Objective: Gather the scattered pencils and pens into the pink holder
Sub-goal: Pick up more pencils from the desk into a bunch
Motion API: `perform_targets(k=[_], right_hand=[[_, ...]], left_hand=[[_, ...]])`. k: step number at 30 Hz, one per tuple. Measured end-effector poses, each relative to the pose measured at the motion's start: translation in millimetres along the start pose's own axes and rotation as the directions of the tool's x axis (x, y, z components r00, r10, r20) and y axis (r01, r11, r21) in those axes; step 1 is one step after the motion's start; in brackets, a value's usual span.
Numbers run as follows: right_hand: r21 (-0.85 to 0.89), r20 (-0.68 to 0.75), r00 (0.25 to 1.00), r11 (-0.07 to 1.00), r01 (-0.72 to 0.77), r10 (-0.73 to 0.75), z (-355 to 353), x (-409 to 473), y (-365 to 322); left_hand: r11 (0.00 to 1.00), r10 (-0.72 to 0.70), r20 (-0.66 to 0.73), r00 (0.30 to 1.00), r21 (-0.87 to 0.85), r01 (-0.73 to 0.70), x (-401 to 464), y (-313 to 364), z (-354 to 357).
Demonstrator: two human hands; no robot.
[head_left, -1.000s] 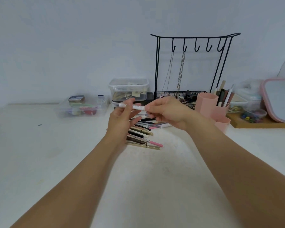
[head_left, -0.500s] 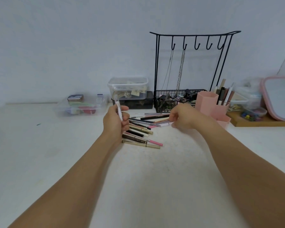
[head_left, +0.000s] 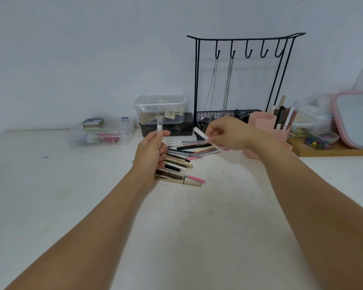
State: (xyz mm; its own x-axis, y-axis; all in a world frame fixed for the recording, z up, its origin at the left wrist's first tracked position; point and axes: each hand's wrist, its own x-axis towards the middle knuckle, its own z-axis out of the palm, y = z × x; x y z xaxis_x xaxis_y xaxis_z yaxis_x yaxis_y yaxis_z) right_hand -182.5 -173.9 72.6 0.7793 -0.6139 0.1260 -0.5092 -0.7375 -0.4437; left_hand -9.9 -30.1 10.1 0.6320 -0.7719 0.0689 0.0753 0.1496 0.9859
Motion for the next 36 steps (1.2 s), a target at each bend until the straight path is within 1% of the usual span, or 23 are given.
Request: perform_targets(k=[2,3,5,7,9,10,16,20,22,23,25,26,27,28,29,30,31,33,36], right_hand=[[0.226,-0.012,1.000,0.974,0.012,-0.010,0.7,-2.8,-15.9],[0.360,0.001,1.000,0.933,0.013,-0.014,2.7,-3.8,-23.5],[0.594,0.032,0.999,0.804,0.011,-0.037,9.2,-4.0,-37.4],[0.733,0.044,0.998,0.680,0.005,-0.055,17.6,-1.7,-48.3],[0.808,0.047,0.997,0.590,-0.007,-0.053,25.5,0.3,-56.3],[0.827,0.048,0.998,0.562,-0.012,-0.048,28.6,0.5,-58.7],[0.849,0.002,0.999,0.527,-0.023,0.040,39.5,2.7,-59.1],[0.863,-0.044,0.995,0.505,-0.008,0.091,49.6,4.8,-59.0],[0.853,-0.064,0.994,0.522,0.008,0.090,53.3,5.2,-58.9],[0.836,-0.072,0.994,0.548,0.013,0.086,54.3,5.2,-58.8],[0.792,-0.088,0.991,0.610,0.009,0.099,55.1,5.6,-57.4],[0.760,-0.103,0.988,0.650,0.003,0.115,56.2,6.1,-56.3],[0.699,-0.131,0.984,0.715,0.002,0.125,58.0,6.8,-54.7],[0.598,-0.161,0.980,0.802,0.004,0.115,60.8,7.2,-53.0],[0.466,-0.177,0.981,0.885,0.009,0.083,64.6,7.8,-51.0],[0.340,-0.170,0.984,0.940,0.015,0.046,69.3,7.9,-49.9],[0.246,-0.152,0.988,0.969,0.014,0.024,74.2,7.9,-48.5],[0.127,-0.144,0.989,0.992,-0.007,0.025,81.2,8.3,-45.8],[0.026,-0.148,0.989,0.999,-0.025,0.029,83.9,9.2,-45.1]], left_hand=[[0.998,-0.035,0.053,0.998,-0.058,0.038,-0.8,1.1,3.2],[0.995,-0.044,0.084,0.995,-0.089,0.052,-1.0,1.6,4.3],[0.991,-0.031,0.141,0.990,-0.123,0.049,-0.9,1.8,5.4],[0.992,0.004,0.189,0.982,-0.124,0.020,-1.3,1.1,5.7],[0.996,0.024,0.223,0.974,-0.088,-0.004,-2.2,0.7,6.8],[0.998,0.027,0.223,0.974,-0.055,-0.015,-2.7,0.7,7.6],[0.993,0.043,0.194,0.980,0.099,-0.063,-3.0,0.9,9.0],[0.993,0.017,0.251,0.968,0.113,-0.046,-8.1,2.0,10.3],[0.989,-0.026,0.266,0.964,0.146,-0.014,-11.3,2.6,9.5],[0.987,-0.040,0.261,0.965,0.163,-0.003,-12.3,2.9,8.7],[0.985,-0.033,0.214,0.976,0.175,-0.005,-11.0,3.3,7.5],[0.986,-0.021,0.162,0.987,0.168,-0.007,-9.3,3.8,6.4],[0.988,-0.009,0.094,0.995,0.155,-0.006,-6.7,4.9,4.8],[0.991,-0.002,0.018,1.000,0.135,0.000,-4.2,5.5,2.6],[0.993,-0.002,-0.058,0.998,0.118,0.009,-1.8,6.2,-0.4],[0.994,-0.006,-0.128,0.992,0.106,0.019,-0.2,7.1,-4.1],[0.995,-0.011,-0.192,0.981,0.100,0.031,0.8,7.3,-8.0],[0.993,-0.027,-0.291,0.956,0.103,0.060,1.6,6.7,-14.7],[0.985,-0.063,-0.362,0.930,0.126,0.115,2.5,4.4,-20.8]])
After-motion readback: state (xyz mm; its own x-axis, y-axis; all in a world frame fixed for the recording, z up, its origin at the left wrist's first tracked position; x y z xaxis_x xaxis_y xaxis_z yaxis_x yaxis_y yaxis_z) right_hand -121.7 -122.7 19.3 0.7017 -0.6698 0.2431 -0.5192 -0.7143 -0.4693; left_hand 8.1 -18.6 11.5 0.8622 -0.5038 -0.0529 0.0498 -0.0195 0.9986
